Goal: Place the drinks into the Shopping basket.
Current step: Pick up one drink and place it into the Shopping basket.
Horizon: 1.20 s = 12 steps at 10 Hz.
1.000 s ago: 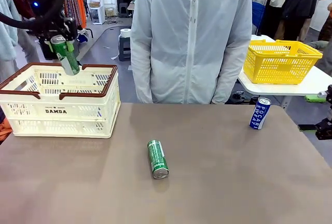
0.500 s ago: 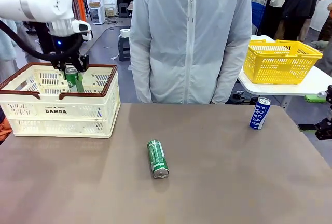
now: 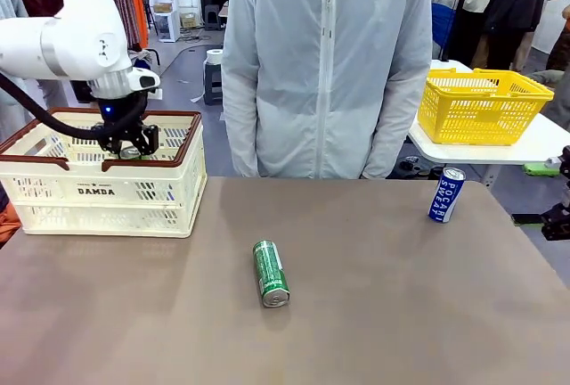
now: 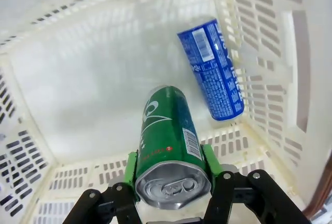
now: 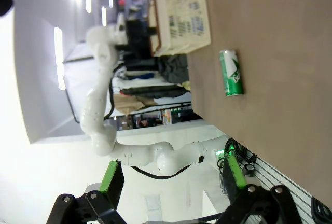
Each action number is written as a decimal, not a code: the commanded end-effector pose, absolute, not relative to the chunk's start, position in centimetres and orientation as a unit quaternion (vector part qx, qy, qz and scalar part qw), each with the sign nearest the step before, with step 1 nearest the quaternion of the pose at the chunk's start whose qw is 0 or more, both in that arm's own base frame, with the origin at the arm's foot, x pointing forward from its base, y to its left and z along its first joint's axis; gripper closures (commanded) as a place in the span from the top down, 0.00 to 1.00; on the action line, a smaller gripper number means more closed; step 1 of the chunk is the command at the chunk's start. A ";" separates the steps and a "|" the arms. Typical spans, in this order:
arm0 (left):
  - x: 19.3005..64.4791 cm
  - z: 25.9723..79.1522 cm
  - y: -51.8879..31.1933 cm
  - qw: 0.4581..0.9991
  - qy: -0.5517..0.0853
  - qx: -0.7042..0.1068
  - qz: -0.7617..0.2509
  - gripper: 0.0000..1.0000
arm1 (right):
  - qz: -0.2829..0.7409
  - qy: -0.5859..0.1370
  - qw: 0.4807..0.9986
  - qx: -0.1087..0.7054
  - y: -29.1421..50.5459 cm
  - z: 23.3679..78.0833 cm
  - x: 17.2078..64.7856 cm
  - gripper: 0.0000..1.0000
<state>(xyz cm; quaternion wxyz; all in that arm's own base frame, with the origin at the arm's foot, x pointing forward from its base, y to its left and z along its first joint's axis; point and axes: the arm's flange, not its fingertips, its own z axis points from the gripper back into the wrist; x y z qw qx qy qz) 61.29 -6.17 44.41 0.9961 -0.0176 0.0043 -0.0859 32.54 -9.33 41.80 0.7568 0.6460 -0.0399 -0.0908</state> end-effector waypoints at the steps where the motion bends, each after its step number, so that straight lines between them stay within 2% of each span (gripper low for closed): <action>1: 60.7 43.7 -5.8 0.995 0.006 -0.026 -0.094 0.00 | -0.088 -0.047 0.752 0.652 -9.3 42.1 32.7 1.00; 3: 60.8 43.0 -5.8 0.995 0.010 -0.032 -0.093 0.00 | -0.088 -0.047 0.752 0.652 -9.3 42.1 32.7 1.00; 4: 60.9 43.1 -5.8 0.995 0.010 -0.035 -0.091 0.58 | -0.088 -0.047 0.752 0.652 -9.3 42.1 32.7 1.00; 5: 60.9 43.1 -5.8 0.995 0.012 -0.036 -0.091 1.00 | -0.088 -0.047 0.752 0.652 -9.3 42.1 32.7 1.00; 9: 60.5 46.3 -5.2 0.996 -0.005 -0.038 -0.079 1.00 | -0.088 -0.047 0.752 0.652 -9.3 42.1 32.7 1.00; 12: 55.9 57.2 -2.4 0.987 -0.074 -0.139 -0.030 1.00 | -0.088 -0.047 0.752 0.652 -9.3 42.1 32.7 1.00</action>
